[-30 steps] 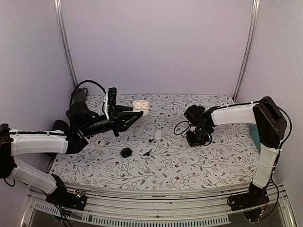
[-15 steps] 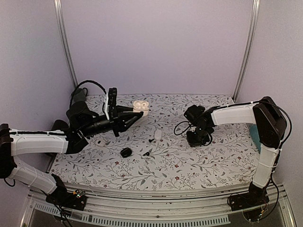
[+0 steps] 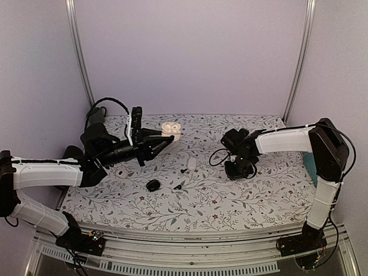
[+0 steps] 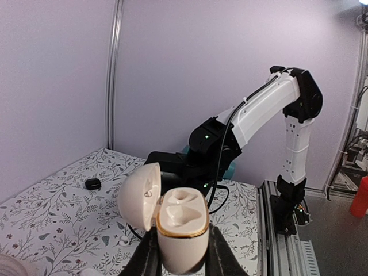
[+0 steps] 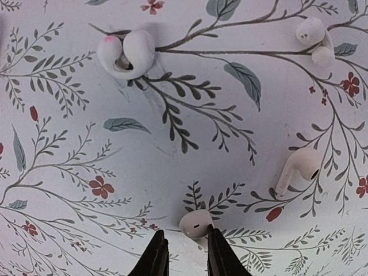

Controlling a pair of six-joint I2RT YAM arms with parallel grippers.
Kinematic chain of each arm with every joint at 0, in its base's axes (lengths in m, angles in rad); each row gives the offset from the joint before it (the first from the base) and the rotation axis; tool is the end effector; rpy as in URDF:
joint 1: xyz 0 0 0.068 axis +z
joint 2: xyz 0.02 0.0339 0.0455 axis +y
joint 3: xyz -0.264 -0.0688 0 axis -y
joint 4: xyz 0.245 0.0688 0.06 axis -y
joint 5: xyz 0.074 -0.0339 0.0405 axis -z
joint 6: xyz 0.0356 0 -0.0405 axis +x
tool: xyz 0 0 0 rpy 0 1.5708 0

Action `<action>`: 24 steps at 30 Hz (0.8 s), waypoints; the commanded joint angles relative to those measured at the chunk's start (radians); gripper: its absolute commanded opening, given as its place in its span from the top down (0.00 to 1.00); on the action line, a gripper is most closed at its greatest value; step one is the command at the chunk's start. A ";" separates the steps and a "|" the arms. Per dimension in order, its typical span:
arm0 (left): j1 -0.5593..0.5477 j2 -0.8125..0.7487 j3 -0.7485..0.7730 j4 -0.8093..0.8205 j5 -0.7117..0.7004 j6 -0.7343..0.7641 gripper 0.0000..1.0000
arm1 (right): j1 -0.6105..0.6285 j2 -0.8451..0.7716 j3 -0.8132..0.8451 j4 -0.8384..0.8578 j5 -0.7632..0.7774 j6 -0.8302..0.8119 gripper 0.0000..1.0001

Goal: Insert the wireless bluetooth earbuds into the charging case
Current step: Pick up the left earbud from the center of the board.

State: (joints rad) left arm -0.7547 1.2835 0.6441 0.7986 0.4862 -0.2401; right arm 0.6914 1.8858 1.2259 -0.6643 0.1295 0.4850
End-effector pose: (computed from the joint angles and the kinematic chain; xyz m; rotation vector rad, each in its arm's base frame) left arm 0.1938 -0.2051 0.2854 0.7904 1.3171 -1.1472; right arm 0.2793 0.2252 0.1557 -0.2722 2.8520 0.0425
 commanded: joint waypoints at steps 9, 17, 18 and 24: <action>-0.006 0.003 0.024 0.017 0.010 -0.013 1.00 | 0.030 -0.051 0.033 -0.034 0.057 0.044 0.76; -0.006 0.014 0.029 0.022 0.017 -0.020 1.00 | 0.058 -0.031 0.034 -0.038 0.060 0.060 0.76; -0.007 0.014 0.031 0.021 0.018 -0.021 1.00 | 0.057 -0.027 0.034 -0.036 0.059 0.061 0.76; -0.007 0.010 0.033 0.012 0.018 -0.016 1.00 | 0.057 -0.015 0.040 -0.033 0.071 0.067 0.77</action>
State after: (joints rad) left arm -0.7547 1.2907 0.6483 0.7986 0.4904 -0.2550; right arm 0.7479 1.8824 1.2469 -0.6960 0.1745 0.5358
